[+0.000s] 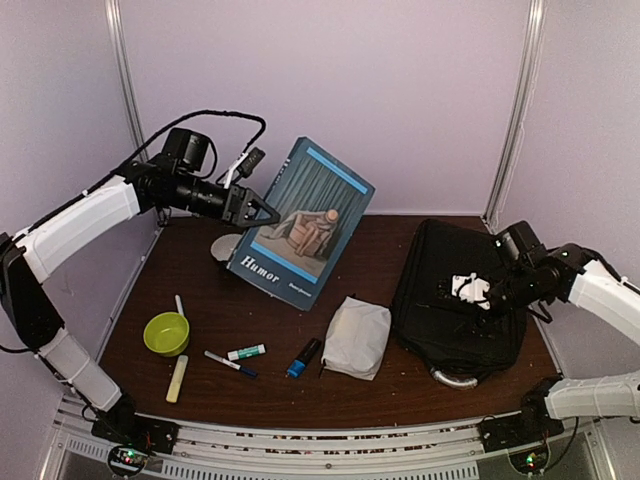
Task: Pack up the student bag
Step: Pick up the largest pocket of the bag from the student bag.
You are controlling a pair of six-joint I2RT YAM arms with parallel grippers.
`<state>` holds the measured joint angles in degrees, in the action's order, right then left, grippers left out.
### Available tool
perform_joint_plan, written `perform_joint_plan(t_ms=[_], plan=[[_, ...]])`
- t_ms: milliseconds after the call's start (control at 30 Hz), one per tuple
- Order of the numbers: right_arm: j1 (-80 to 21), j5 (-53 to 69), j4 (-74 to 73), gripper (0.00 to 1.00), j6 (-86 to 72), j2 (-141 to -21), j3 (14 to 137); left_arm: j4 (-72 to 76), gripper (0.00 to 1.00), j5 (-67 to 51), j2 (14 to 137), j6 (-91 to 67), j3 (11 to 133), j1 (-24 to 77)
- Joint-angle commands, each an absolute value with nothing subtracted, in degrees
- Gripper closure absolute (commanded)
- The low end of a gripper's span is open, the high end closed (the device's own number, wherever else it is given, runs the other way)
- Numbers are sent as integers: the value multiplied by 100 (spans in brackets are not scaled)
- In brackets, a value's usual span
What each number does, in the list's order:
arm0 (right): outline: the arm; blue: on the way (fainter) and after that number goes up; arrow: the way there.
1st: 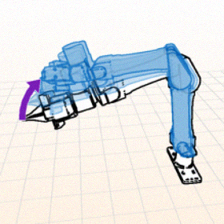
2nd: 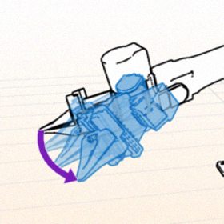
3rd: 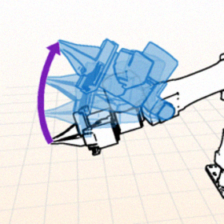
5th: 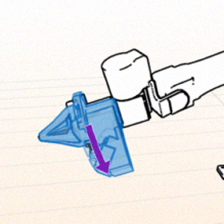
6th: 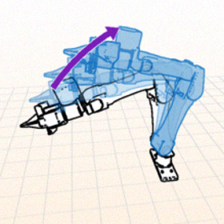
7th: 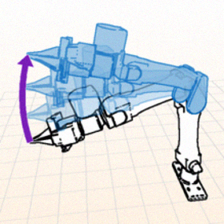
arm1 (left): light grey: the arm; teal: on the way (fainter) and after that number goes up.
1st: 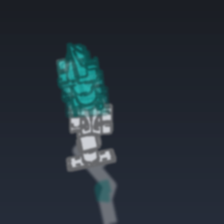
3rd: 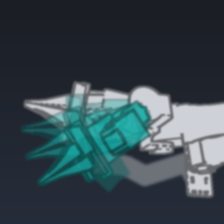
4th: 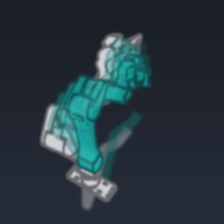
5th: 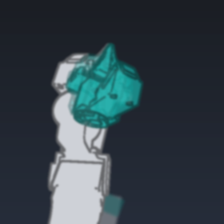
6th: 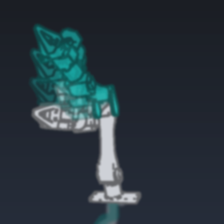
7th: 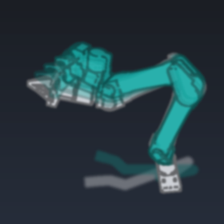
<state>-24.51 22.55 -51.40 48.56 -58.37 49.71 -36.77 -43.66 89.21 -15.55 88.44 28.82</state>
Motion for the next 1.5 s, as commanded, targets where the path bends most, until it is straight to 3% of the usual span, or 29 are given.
perform_joint_plan(t_ms=[0, 167, 500, 700, 900, 967, 1100, 1167, 1367, 1467], plan=[[-2731, 1261, -5288, 35, 5106, -5299, 4269, -2900, 75, -4422, 8758, -2097, 8489, 3278], [-3067, 819, -4855, 31, 5041, -5285, 3710, -2378, 76, -4519, 8721, -2531, 7967, 3601], [-3217, 510, -4245, 33, 5032, -6125, 3568, -2195, 76, -4378, 8641, -2717, 7552, 3832], [-3314, 866, -4468, 30, 5306, -5975, 3386, -2184, 76, -4330, 8686, -2752, 7516, 3832], [-3331, 222, -3845, 33, 4828, -6418, 3385, -2405, 77, -4149, 8738, -2683, 7664, 3842], [-3331, -49, -3688, 38, 4690, -6619, 3457, -2487, 77, -4106, 8749, -2647, 7698, 3842], [-3308, -333, -3617, 70, 4493, -6630, 3707, -2521, 77, -4129, 8733, -2676, 7638, 3856], [-3278, -228, -3800, 82, 4426, -6471, 4007, -2518, 77, -4143, 8736, -2675, 7585, 3886], [-3057, -44, -4165, 99, 4193, -6252, 5035, -2379, 77, -4679, 8854, -2630, 7460, 4148], [-2775, 94, -4221, 100, 4025, -6353, 5548, -2343, 77, -5080, 9006, -2625, 7456, 4357]])
